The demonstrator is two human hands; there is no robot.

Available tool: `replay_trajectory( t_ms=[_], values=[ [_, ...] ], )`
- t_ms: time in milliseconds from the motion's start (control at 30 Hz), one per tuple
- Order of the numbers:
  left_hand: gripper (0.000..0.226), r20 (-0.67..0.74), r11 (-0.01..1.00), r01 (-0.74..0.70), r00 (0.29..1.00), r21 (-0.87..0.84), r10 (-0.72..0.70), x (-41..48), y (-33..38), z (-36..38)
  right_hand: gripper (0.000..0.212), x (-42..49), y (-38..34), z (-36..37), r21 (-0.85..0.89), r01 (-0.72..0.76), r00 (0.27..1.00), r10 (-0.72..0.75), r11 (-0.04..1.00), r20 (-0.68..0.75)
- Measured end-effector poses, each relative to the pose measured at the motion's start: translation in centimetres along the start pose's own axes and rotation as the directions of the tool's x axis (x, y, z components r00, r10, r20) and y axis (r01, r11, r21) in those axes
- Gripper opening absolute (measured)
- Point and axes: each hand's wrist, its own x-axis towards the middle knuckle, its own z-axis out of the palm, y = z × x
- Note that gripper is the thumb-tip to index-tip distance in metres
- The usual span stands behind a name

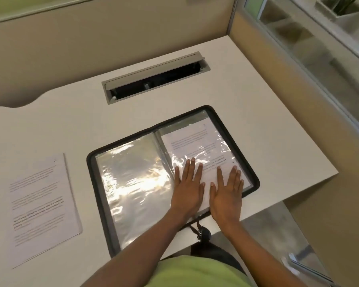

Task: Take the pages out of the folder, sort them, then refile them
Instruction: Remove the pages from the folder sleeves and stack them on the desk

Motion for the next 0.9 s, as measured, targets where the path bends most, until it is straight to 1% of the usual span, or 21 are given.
replay_trajectory(
  t_ms=[67, 133, 200, 267, 300, 333, 367, 400, 433, 467, 500, 567, 600, 633, 667, 700, 767, 800, 833, 867, 900],
  values=[
    [0.063, -0.001, 1.0, 0.022, 1.0, 0.022, -0.022, 0.2, 0.2, 0.2, 0.062, 0.1, 1.0, -0.4, 0.018, -0.07, 0.998, 0.07, 0.997, 0.001],
    [0.062, -0.016, 0.999, 0.022, 1.0, 0.036, -0.022, 0.1, 0.3, 0.2, 0.062, -0.1, 1.6, -0.4, 0.021, -0.082, 0.997, 0.082, 0.996, 0.007],
    [0.062, -0.02, 0.999, 0.017, 1.0, 0.036, -0.016, 0.1, 0.4, 0.1, 0.063, -0.5, 1.8, -0.4, 0.055, -0.045, 0.999, 0.045, 0.997, 0.008],
    [0.061, -0.014, 1.0, 0.014, 1.0, 0.012, -0.014, 0.2, 0.3, 0.0, 0.07, -0.6, 1.8, -0.3, 0.066, 0.03, 0.999, -0.029, 0.997, -0.02],
    [0.061, -0.015, 0.999, 0.015, 1.0, -0.034, -0.015, 0.3, 0.2, 0.0, 0.078, -0.6, 1.7, -0.3, 0.059, 0.078, 0.996, -0.075, 0.995, -0.038],
    [0.06, -0.026, 0.991, 0.023, 0.999, -0.128, -0.027, 0.4, 0.1, -0.4, 0.087, -0.6, 1.5, -0.4, 0.053, 0.128, 0.991, -0.125, 0.99, -0.047],
    [0.06, -0.043, 0.961, 0.05, 0.997, -0.273, -0.065, 0.3, 0.2, -1.1, 0.093, -0.6, 1.2, -0.6, 0.058, 0.18, 0.983, -0.177, 0.982, -0.051],
    [0.059, -0.052, 0.892, 0.097, 0.99, -0.441, -0.133, 0.3, 0.4, -2.3, 0.095, -0.7, 0.8, -0.9, 0.073, 0.237, 0.971, -0.233, 0.969, -0.059],
    [0.059, -0.036, 0.783, 0.165, 0.972, -0.6, -0.233, 0.2, 0.5, -3.7, 0.094, -0.9, 0.2, -1.3, 0.092, 0.297, 0.954, -0.291, 0.95, -0.068],
    [0.057, -0.009, 0.656, 0.226, 0.942, -0.72, -0.336, 0.2, 0.4, -5.1, 0.094, -1.2, -0.4, -1.6, 0.108, 0.356, 0.934, -0.349, 0.928, -0.074],
    [0.052, 0.014, 0.53, 0.266, 0.902, -0.805, -0.432, 0.4, 0.0, -6.6, 0.096, -1.4, -1.0, -2.0, 0.11, 0.414, 0.91, -0.408, 0.904, -0.073],
    [0.042, 0.101, 0.272, 0.303, 0.816, -0.913, -0.569, 0.8, -1.6, -9.2, 0.099, -2.1, -2.2, -2.4, 0.068, 0.536, 0.844, -0.532, 0.841, -0.074],
    [0.041, 0.178, 0.126, 0.315, 0.776, -0.941, -0.605, 1.0, -2.7, -10.5, 0.099, -2.3, -2.8, -2.3, 0.045, 0.603, 0.797, -0.599, 0.796, -0.079],
    [0.044, 0.258, 0.005, 0.331, 0.743, -0.943, -0.617, 1.0, -3.9, -11.6, 0.097, -2.5, -3.2, -2.2, 0.039, 0.664, 0.747, -0.66, 0.746, -0.079],
    [0.046, 0.305, -0.051, 0.349, 0.726, -0.936, -0.617, 0.8, -4.9, -12.7, 0.095, -2.8, -3.7, -2.0, 0.048, 0.718, 0.696, -0.715, 0.695, -0.07],
    [0.044, 0.316, -0.05, 0.365, 0.722, -0.93, -0.616, 0.2, -5.9, -13.3, 0.095, -3.0, -4.2, -2.0, 0.059, 0.763, 0.647, -0.761, 0.644, -0.051],
    [0.028, 0.281, 0.02, 0.378, 0.722, -0.926, -0.632, -1.2, -7.7, -13.8, 0.096, -3.6, -5.0, -1.8, 0.081, 0.837, 0.543, -0.84, 0.542, 0.008],
    [0.019, 0.263, 0.043, 0.384, 0.707, -0.922, -0.656, -2.0, -8.6, -13.7, 0.095, -3.8, -5.3, -1.6, 0.082, 0.867, 0.491, -0.871, 0.492, 0.036],
    [0.013, 0.254, 0.059, 0.402, 0.678, -0.914, -0.689, -2.7, -9.7, -13.3, 0.089, -4.0, -5.7, -1.4, 0.079, 0.891, 0.445, -0.894, 0.448, 0.051],
    [0.01, 0.262, 0.058, 0.431, 0.644, -0.9, -0.719, -3.3, -10.7, -12.8, 0.079, -4.0, -5.8, -1.4, 0.079, 0.903, 0.419, -0.907, 0.421, 0.042],
    [0.009, 0.276, 0.049, 0.452, 0.623, -0.891, -0.732, -3.9, -11.5, -12.4, 0.067, -3.9, -6.0, -1.4, 0.093, 0.9, 0.425, -0.905, 0.425, 0.023]
  ],
)
